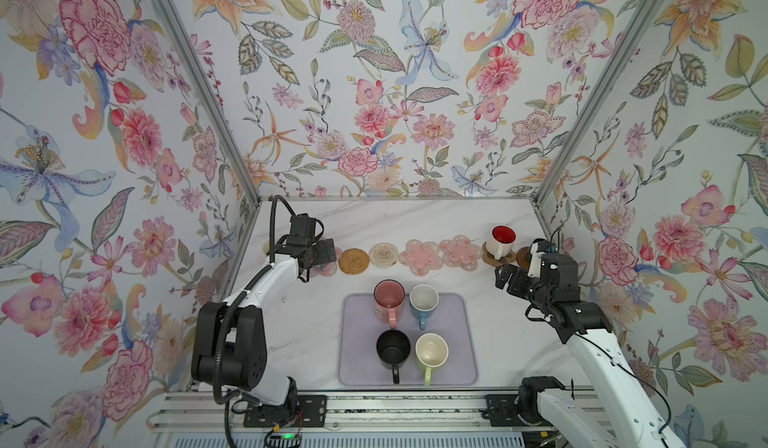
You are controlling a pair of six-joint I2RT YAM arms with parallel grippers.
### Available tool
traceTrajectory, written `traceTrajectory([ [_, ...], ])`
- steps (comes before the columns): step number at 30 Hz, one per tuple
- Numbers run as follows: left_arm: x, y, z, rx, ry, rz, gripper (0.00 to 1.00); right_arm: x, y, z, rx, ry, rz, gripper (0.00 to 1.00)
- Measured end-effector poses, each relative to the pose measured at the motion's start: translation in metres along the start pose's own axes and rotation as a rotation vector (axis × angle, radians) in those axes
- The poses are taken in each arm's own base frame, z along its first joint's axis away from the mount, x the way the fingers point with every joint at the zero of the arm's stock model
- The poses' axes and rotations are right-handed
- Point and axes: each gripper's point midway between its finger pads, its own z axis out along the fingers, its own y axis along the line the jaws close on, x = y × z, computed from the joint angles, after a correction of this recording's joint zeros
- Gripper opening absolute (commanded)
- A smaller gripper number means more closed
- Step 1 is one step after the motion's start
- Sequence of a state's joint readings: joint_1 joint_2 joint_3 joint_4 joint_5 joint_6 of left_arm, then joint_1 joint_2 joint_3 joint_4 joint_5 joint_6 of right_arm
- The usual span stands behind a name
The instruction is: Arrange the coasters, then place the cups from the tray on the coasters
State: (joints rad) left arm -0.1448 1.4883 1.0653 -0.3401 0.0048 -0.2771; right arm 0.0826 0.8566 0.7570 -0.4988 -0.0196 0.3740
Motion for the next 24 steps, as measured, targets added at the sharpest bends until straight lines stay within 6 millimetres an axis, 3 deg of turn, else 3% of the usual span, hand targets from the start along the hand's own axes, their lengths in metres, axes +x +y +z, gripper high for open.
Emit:
traceTrajectory([
  [2,-0.015,-0.002,-0.028,0.023,-0.078,-0.008,0.99,0.0,0.0,0.0,-0.001,0.0,0.0,0.99],
  [5,-0.019,0.0,-0.067,0.05,-0.161,-0.013,0.99,0.0,0.001,0.0,-0.005,0.002,0.001,0.99],
  [10,0.014,0.005,-0.108,0.09,-0.193,-0.015,0.99,0.003,0.003,0.003,-0.017,0.02,0.002,0.99],
  [16,0.058,0.005,-0.133,0.156,-0.195,-0.049,0.99,0.008,0.004,0.011,-0.022,0.051,0.01,0.99],
  [24,0.079,0.005,-0.143,0.188,-0.21,-0.082,0.99,0.003,0.024,0.005,-0.069,0.081,-0.007,0.99],
])
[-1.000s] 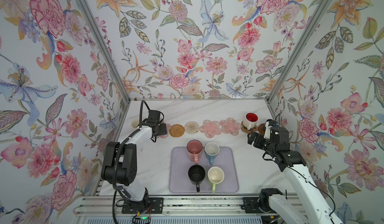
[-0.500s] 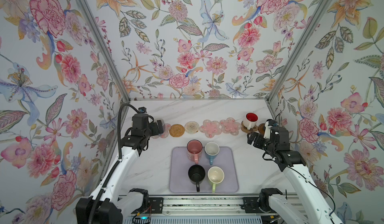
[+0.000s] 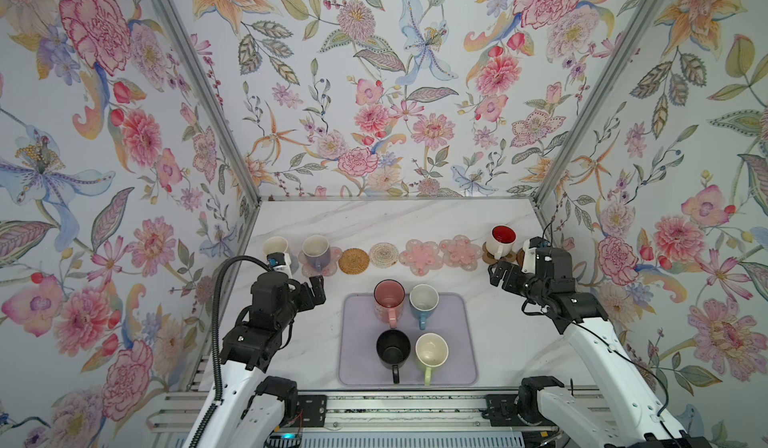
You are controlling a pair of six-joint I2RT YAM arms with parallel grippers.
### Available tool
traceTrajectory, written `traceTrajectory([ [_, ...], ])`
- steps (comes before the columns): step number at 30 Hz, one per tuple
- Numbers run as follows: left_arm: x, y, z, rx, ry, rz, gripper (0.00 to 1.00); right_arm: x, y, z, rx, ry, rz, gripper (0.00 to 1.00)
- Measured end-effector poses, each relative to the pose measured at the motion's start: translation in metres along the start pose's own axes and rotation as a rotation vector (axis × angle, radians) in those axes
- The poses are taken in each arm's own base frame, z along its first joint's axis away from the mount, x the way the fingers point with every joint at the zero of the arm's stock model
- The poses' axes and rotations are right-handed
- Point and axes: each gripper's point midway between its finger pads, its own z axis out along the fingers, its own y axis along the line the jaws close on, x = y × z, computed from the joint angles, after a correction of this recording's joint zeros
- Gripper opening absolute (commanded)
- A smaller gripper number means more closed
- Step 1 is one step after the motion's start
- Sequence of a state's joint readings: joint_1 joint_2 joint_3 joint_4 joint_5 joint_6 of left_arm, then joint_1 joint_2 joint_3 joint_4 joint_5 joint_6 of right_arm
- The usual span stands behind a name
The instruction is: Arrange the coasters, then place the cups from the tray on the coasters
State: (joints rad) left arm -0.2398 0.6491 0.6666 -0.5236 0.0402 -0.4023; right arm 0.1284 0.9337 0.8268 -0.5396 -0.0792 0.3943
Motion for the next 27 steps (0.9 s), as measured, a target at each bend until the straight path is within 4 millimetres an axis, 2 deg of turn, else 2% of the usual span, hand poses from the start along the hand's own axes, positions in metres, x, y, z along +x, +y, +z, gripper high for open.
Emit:
traceTrajectory([
  [4,0.007,-0.002,-0.004,0.005,0.001,0.008,0.99,0.009,0.022,-0.012,-0.044,0.031,-0.027,0.99],
  [9,0.006,0.001,-0.006,-0.006,-0.019,0.003,0.99,0.042,0.043,-0.035,-0.087,0.095,-0.055,0.99],
  [15,0.007,0.001,-0.006,-0.007,-0.017,-0.001,0.99,0.082,0.058,-0.06,-0.114,0.174,-0.081,0.99],
  [27,0.008,0.003,-0.005,-0.015,-0.016,-0.004,0.99,0.147,0.092,-0.09,-0.179,0.283,-0.176,0.99],
])
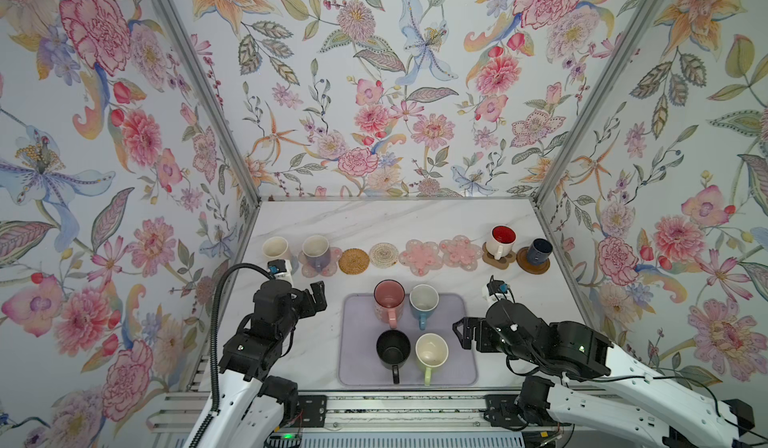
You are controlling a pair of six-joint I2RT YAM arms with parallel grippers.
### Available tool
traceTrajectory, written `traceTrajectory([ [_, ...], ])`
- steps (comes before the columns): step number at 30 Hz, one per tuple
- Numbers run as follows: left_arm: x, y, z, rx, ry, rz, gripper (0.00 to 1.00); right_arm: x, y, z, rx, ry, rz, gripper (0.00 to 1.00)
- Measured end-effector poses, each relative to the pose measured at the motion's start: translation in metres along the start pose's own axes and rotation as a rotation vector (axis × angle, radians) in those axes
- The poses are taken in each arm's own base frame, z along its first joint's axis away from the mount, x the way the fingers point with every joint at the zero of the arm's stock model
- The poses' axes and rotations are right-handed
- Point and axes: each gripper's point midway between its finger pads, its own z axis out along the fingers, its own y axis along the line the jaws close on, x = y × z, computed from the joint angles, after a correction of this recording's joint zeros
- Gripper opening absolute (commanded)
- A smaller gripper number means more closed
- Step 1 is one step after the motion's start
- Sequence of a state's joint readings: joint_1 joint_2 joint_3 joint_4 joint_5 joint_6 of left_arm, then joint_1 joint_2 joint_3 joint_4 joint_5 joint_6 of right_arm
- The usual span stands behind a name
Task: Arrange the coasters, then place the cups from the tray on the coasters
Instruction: 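Move the right gripper over the green-handled white mug on the tray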
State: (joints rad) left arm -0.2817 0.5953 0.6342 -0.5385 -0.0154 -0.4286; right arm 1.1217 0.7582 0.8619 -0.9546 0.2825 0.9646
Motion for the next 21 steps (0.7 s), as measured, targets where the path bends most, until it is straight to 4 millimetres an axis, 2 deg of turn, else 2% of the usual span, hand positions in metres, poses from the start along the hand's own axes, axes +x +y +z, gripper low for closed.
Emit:
traceTrajectory([
  [12,-0.002,0.002,-0.002,-0.006,-0.017,-0.002,0.99,0.056,0.033,0.013,0.014,0.062,-0.066,0.99],
  [21,-0.003,0.002,-0.005,-0.003,-0.029,-0.01,0.99,0.099,0.043,0.036,0.037,0.119,-0.096,0.99],
])
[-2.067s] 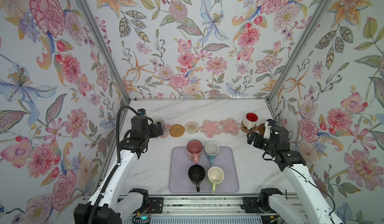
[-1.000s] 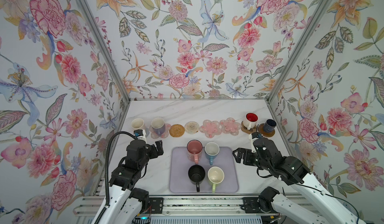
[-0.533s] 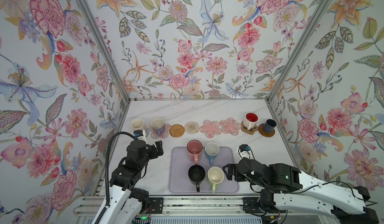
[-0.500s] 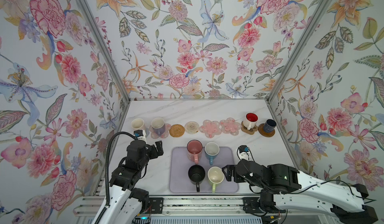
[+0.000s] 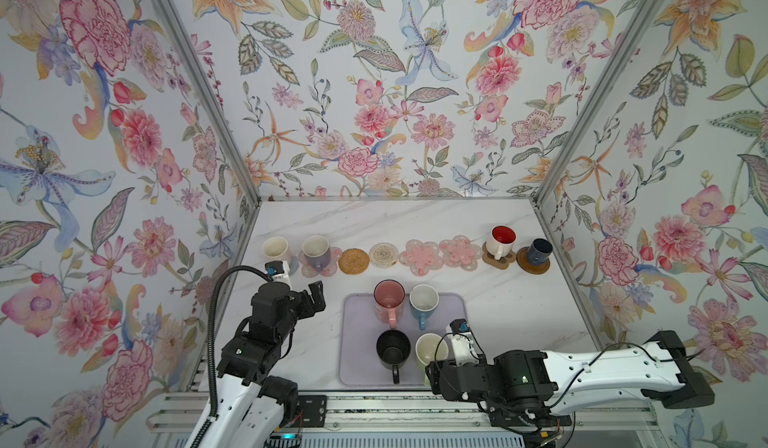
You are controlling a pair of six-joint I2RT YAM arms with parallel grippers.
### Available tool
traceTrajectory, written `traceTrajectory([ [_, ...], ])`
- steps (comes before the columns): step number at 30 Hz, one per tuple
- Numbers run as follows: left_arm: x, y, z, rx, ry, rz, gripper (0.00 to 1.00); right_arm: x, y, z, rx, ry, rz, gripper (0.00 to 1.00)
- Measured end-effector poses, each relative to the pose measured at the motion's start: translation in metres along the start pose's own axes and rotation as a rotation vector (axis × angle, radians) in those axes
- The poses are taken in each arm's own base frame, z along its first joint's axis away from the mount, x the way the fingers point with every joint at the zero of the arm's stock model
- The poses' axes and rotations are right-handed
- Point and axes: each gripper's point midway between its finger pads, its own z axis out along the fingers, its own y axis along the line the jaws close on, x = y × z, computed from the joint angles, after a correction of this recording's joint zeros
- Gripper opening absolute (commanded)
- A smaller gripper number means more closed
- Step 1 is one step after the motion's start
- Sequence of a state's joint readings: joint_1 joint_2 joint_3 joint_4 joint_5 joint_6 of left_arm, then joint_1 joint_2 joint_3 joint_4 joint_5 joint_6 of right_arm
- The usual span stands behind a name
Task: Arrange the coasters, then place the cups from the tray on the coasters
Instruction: 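Move the right gripper over the green-handled white mug on the tray, then lower the right gripper and grasp the green-handled mug by its rim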
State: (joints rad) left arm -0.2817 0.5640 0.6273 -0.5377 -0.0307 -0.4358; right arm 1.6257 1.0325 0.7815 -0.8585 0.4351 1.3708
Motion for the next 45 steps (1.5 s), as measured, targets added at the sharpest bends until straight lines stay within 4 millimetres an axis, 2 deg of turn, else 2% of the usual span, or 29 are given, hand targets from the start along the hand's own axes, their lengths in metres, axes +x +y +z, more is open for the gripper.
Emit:
traceTrajectory([
  [6,-0.001,0.0,-0.002,0.004,-0.009,-0.001,0.99,0.006,0.007,0.008,0.004,0.003,0.013,0.99],
  [16,-0.002,0.0,-0.003,0.007,-0.015,-0.003,0.99,0.014,0.003,0.025,0.082,0.011,0.008,0.99],
  [22,-0.003,-0.001,-0.005,0.011,-0.023,-0.004,0.99,0.009,-0.006,0.028,0.107,-0.01,0.027,0.92],
  [30,-0.004,-0.001,-0.006,0.013,-0.027,-0.005,0.99,0.001,-0.022,0.025,0.128,-0.036,0.042,0.77],
  [35,-0.005,-0.001,-0.006,0.015,-0.032,-0.005,0.99,0.001,-0.02,0.025,0.133,-0.04,0.011,0.75],
  [45,-0.005,-0.002,-0.006,0.017,-0.034,-0.012,0.99,0.011,-0.009,0.044,0.151,-0.019,-0.044,0.61],
])
